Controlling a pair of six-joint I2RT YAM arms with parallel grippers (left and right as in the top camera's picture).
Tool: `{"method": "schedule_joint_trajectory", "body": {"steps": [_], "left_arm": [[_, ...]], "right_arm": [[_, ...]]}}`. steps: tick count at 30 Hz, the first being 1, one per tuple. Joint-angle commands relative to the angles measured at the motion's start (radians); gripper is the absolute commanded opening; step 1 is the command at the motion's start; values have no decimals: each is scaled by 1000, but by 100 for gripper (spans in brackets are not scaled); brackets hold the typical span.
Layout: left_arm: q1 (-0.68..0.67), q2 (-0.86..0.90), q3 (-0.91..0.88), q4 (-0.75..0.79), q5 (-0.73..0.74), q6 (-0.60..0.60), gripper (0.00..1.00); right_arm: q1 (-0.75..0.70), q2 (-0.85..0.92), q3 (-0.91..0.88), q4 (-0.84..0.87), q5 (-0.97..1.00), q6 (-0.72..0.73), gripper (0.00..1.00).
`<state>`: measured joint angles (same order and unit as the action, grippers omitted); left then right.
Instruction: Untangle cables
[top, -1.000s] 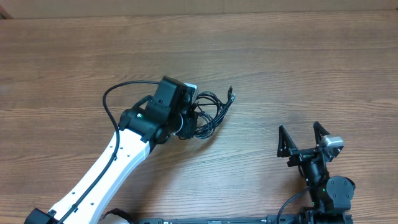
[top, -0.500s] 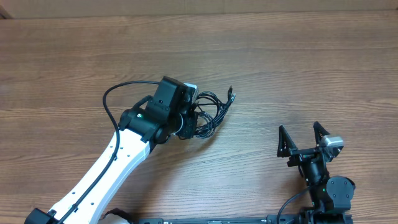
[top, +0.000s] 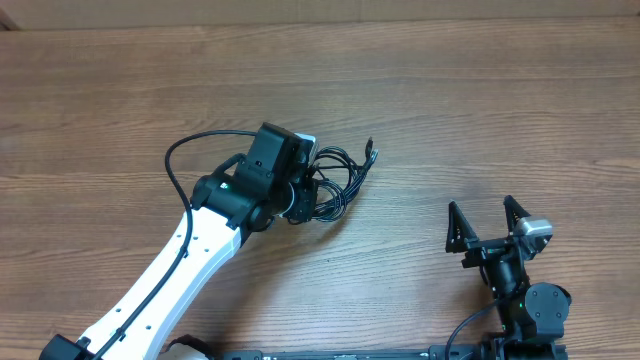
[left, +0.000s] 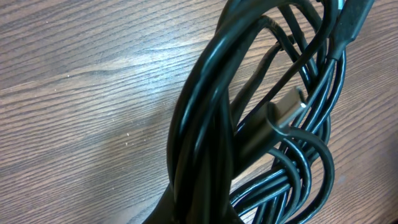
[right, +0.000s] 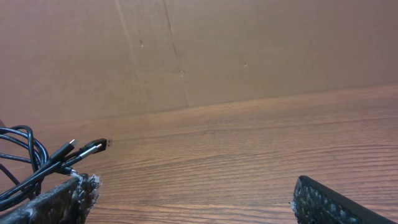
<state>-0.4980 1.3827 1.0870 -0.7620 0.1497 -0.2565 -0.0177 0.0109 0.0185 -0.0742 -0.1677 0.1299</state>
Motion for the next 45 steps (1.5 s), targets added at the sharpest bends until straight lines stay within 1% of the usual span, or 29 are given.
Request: {"method": "schedule_joint_trajectory", "body": {"steps": [1,28,31,34,38,45], "left_arm": [[-8,5,-5,11,5,-14,4],[-8,9,-5,29,7,-13,4],[-7,41,-5,54,-11,-9,4],[-7,136,-5,86,-26,-9,4],[-8,215,-5,90,-17,-10,4],[-7,227,-5,90,1,-10,4]], "right_arm": [[6,-8,-10,4,10,-4,100],[6,-8,-10,4,10,-4,100],[6,-8,-10,4,10,-4,100],[6,-8,-10,4,10,-4,100],[6,-8,-11,5,10,-4,100],[6,-8,-11,4,10,-4,100]]}}
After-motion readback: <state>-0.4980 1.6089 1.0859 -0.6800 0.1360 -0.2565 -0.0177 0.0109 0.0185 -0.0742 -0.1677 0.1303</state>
